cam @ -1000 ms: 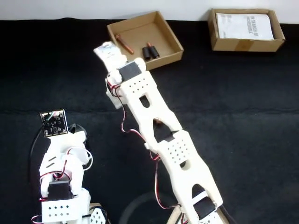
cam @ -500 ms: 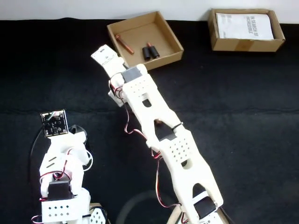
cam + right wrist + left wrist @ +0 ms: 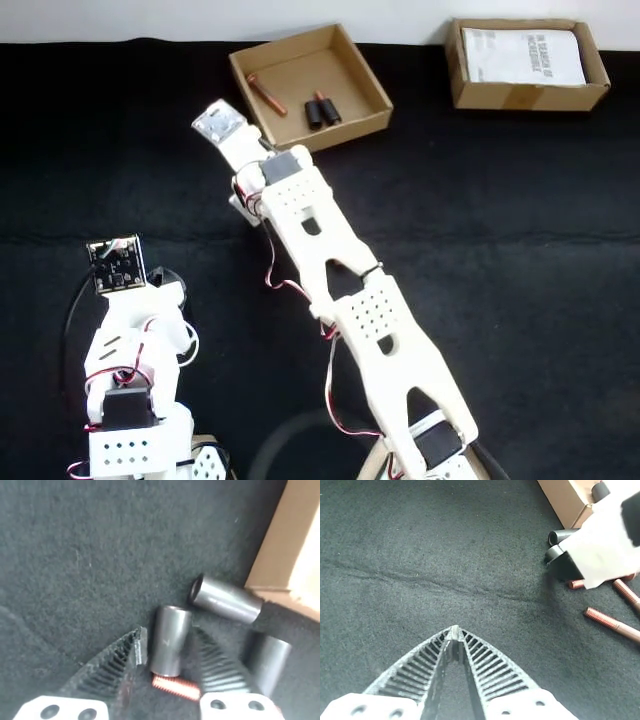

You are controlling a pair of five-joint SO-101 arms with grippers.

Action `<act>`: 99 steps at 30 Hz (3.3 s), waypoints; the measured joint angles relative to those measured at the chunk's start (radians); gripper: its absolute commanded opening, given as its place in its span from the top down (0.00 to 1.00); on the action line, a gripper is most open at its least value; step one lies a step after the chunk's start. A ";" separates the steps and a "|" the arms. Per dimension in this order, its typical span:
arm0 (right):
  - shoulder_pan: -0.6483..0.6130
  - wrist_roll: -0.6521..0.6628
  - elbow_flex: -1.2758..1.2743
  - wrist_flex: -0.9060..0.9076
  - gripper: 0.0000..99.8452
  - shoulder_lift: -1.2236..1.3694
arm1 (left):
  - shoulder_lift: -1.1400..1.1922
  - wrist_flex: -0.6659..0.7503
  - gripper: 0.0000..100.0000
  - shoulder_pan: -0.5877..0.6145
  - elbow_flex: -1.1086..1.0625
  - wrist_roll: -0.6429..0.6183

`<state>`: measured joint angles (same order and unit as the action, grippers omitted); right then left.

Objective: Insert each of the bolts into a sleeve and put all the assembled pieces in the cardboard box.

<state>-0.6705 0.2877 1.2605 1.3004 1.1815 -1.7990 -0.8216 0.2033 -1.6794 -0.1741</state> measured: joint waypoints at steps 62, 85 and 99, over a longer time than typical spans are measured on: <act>0.535 -0.094 -0.873 0.453 0.99 -2.031 | 0.000 -0.166 0.98 -0.055 0.028 0.434; 1.284 -0.094 -1.855 0.143 0.99 -2.840 | 0.976 -0.592 0.98 -0.180 0.934 0.489; 1.625 -0.097 -2.325 -0.203 0.99 -3.003 | 1.642 -0.664 0.98 -0.494 1.487 0.793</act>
<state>0.9544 0.1910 -1.0641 1.0978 -1.8213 -0.1573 -1.4860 -0.2908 -0.1926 0.6191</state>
